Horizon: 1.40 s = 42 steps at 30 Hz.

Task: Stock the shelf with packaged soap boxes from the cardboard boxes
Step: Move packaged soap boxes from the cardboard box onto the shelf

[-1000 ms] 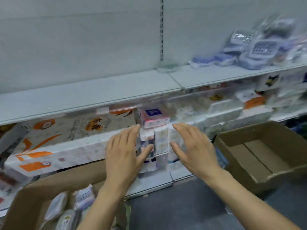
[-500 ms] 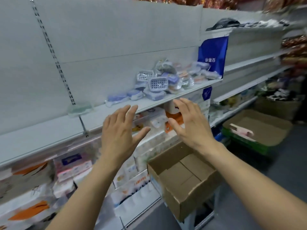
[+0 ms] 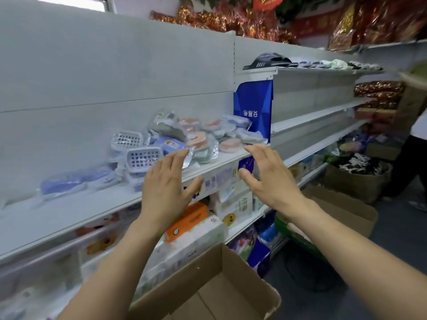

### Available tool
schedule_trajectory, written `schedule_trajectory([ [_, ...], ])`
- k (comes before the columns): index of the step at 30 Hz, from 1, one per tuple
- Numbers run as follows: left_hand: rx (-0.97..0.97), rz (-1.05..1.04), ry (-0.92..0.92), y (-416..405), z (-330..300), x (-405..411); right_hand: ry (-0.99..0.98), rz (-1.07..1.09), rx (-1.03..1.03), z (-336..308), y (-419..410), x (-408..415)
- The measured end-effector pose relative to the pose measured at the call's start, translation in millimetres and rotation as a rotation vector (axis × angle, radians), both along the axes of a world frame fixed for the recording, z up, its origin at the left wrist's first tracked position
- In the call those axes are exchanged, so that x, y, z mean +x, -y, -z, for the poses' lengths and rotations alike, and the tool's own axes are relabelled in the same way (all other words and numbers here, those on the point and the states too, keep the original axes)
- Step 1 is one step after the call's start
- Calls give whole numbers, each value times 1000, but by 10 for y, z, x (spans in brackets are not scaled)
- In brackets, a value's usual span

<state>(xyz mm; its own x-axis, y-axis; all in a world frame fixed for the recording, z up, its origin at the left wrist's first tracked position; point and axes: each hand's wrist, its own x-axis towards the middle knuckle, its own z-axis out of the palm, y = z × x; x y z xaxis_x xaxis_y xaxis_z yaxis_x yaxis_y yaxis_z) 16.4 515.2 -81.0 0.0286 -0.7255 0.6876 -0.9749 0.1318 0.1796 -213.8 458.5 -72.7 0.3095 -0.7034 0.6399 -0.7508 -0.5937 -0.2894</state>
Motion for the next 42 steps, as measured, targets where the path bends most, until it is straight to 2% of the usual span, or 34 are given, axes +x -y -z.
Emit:
schedule_trajectory([
  [9,74,37,-66,1618,-9,-784,9,-34,121,24,1839,-858],
  [20,182,-164,-290,3756,-110,-1306,-108,-227,259,-214,4634,-1357],
  [27,251,-291,-237,4726,-314,-1213,-86,-255,420,-298,5812,-1014],
  [31,339,-358,-134,5287,-407,-981,-110,-264,416,-274,6327,-678],
  [35,389,-420,-121,5847,-454,-604,-154,-223,413,-248,6731,-286],
  [39,442,-462,-136,6266,-399,-275,-193,-169,559,-198,7083,73],
  [42,585,-518,-102,6487,-321,-54,-231,-134,584,-127,7241,237],
])
